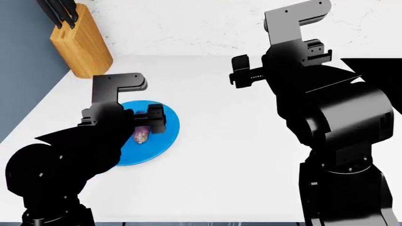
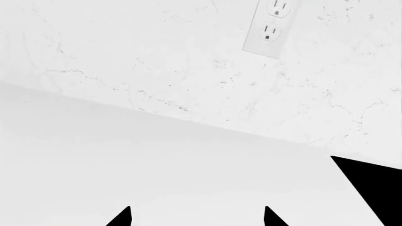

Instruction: Place the eggplant on the top rack of the oven.

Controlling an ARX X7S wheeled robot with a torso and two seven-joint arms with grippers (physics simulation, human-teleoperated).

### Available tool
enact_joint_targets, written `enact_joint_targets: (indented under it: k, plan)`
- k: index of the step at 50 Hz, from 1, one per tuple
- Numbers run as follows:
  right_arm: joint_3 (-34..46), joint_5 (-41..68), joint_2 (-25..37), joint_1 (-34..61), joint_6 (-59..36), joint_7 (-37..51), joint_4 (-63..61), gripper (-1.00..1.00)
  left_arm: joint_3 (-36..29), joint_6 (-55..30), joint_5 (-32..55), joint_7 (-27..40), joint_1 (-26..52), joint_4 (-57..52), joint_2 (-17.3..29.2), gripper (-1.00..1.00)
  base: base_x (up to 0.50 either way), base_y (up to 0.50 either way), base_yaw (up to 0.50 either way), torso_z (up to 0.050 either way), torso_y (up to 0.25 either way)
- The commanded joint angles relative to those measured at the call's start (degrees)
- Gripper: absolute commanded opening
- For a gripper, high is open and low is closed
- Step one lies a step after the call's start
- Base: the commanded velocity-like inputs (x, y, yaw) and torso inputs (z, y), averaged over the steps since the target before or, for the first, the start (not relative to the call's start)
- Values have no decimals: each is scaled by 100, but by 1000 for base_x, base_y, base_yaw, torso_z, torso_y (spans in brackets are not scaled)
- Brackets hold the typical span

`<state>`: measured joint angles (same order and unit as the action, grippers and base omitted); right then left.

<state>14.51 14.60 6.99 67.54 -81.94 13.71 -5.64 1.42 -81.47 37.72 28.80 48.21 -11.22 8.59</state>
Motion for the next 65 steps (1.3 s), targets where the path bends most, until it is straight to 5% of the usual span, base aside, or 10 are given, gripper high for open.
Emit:
enact_joint_targets:
  k: [1,56,57,65]
  plan:
    - [22,41,13,5,-4,39,-5,100,-24,84,61,29,-118,18,32,100,0,0,0,0,0]
    - [-6,267,90,11,-81,217,-76,100,-141,636,299,52,-713,211,-16,100,0,0,0,0,0]
    - [-8,270,90,11,-80,222,-79,100,-152,655,272,87,-722,191,-4,-100,0,0,0,0,0]
    - [-4,299,111,-16,-40,238,-67,100,-187,673,328,63,-751,229,9,-100,0,0,0,0,0]
